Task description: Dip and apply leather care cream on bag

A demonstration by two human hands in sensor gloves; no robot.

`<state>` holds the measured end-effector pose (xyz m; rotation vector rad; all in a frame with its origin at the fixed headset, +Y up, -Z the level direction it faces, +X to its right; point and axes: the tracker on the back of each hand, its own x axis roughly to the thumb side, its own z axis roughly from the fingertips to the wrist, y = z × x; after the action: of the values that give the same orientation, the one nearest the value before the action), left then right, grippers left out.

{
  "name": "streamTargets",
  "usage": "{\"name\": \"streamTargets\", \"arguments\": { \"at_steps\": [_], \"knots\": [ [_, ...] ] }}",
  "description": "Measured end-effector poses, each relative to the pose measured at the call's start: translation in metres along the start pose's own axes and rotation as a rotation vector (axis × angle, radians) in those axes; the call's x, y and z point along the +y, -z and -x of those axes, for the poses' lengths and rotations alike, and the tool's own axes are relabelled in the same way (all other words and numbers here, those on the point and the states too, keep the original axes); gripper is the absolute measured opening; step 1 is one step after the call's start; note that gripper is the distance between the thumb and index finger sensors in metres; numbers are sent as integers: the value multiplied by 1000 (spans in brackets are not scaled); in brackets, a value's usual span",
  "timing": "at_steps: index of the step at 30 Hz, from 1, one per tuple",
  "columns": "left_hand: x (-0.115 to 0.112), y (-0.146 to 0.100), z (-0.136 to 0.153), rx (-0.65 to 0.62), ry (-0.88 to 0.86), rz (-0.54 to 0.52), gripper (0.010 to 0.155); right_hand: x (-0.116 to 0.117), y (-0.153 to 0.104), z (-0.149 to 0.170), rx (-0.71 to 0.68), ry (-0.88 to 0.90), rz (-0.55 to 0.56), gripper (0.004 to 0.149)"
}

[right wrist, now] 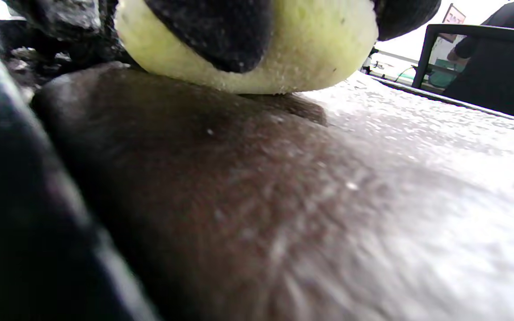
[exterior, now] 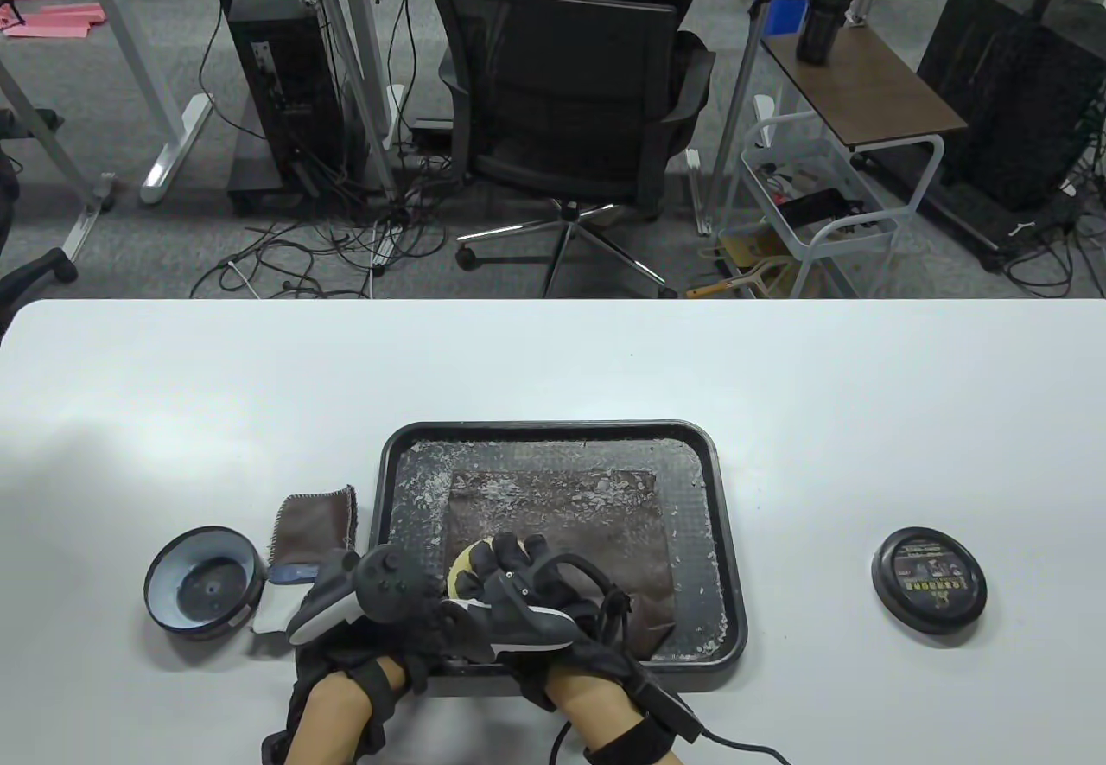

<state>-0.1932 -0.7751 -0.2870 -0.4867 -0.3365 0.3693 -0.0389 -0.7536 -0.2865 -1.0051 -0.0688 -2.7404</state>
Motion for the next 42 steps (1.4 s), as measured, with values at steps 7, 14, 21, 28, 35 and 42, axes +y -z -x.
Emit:
{"name": "streamTargets", "arguments": {
  "at_steps": [7, 14, 21, 28, 35, 42],
  "knots": [
    [0, -1, 0, -1, 14, 0, 49, 4, -13, 25, 63, 60, -55, 53],
    [0, -1, 0, -2, 14, -7, 49, 13, -33, 57, 146, 60, -118, 53],
    [-1, -2, 1, 5, 3, -8, 48, 22, -62, 104, 268, 118, -145, 53],
    [-1, -2, 1, 7, 0, -11, 48, 30, -89, 139, 366, 203, -131, 53],
    [-1, -2, 2, 8, -8, -17, 48, 34, -106, 152, 418, 219, -147, 53],
    [-1, -2, 2, 4, -19, -21, 48, 25, -105, 137, 396, 110, -164, 54]
  ]
}}
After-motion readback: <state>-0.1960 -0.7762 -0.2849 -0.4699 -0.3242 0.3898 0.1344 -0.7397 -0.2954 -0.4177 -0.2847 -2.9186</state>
